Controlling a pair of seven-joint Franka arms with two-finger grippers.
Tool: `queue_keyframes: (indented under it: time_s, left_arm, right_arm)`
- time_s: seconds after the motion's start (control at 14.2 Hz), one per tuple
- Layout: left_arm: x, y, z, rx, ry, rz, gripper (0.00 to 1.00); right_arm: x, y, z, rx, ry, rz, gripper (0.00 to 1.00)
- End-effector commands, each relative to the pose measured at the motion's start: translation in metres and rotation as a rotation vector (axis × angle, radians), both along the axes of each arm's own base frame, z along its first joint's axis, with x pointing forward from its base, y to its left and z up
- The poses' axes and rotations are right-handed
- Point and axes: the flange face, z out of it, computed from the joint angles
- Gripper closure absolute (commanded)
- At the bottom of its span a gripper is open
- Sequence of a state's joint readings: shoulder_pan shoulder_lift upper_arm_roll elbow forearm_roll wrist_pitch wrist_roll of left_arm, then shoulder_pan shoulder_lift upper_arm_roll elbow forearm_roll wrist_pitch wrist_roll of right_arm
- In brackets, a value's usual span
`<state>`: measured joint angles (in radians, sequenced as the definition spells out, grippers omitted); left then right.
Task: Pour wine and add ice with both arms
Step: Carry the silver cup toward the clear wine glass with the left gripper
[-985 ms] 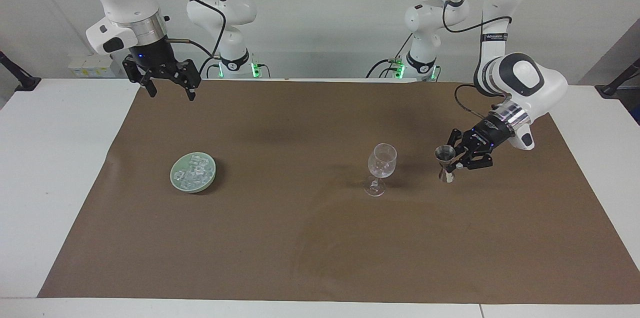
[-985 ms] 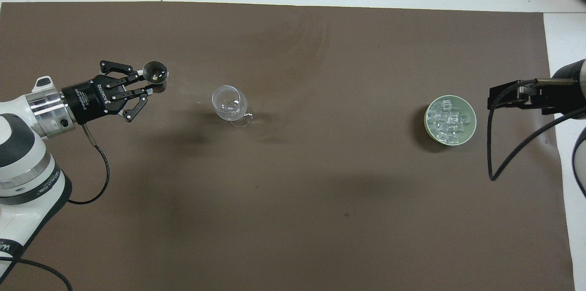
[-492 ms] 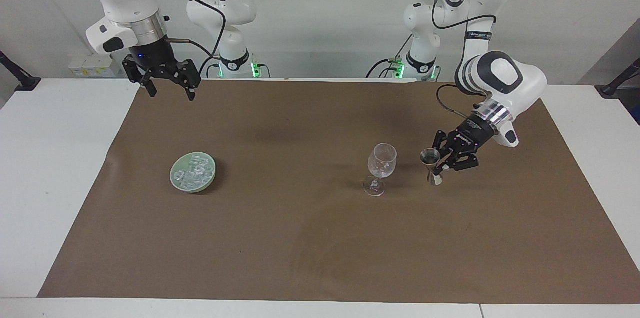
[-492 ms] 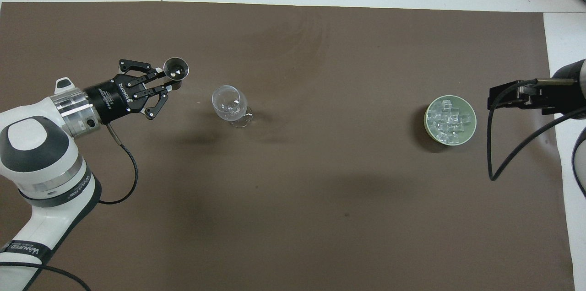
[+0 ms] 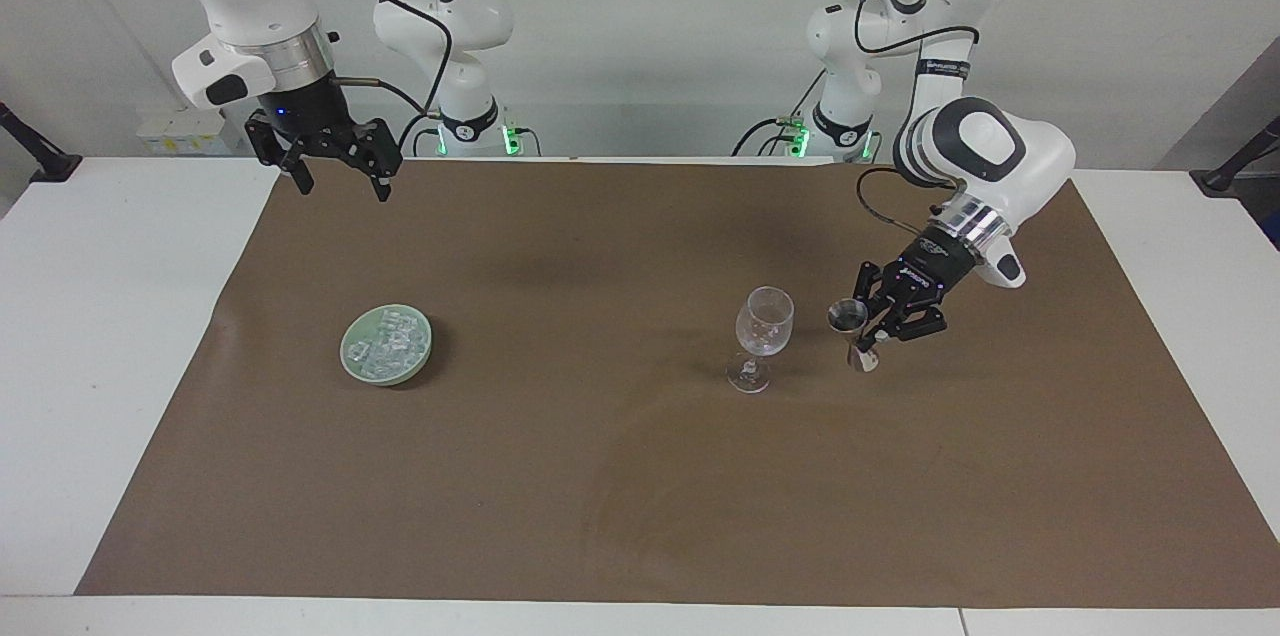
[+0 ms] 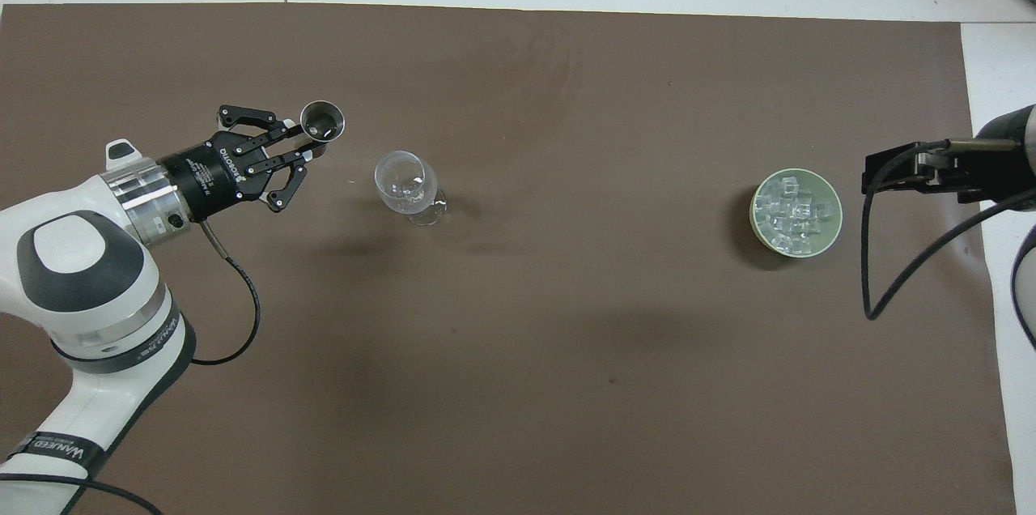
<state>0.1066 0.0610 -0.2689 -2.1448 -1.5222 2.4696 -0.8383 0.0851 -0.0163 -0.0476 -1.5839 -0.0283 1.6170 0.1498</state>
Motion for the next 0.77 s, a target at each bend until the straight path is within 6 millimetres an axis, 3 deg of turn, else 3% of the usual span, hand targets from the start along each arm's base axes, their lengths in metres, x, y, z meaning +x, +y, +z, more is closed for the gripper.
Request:
queue_keyframes:
  time_s: [0.0,0.7]
  left_arm:
    - [-0.018,-0.006,0.009,0.021,-0.013,0.027,1.0]
    - [-0.039,-0.032,0.015,0.112,-0.048,0.04,1.0]
  right_arm:
    - [-0.005,-0.004,0.0,0.006,-0.014,0.01,0.0]
    - [-0.005,-0.004,0.0,0.006,-0.014,0.01,0.0]
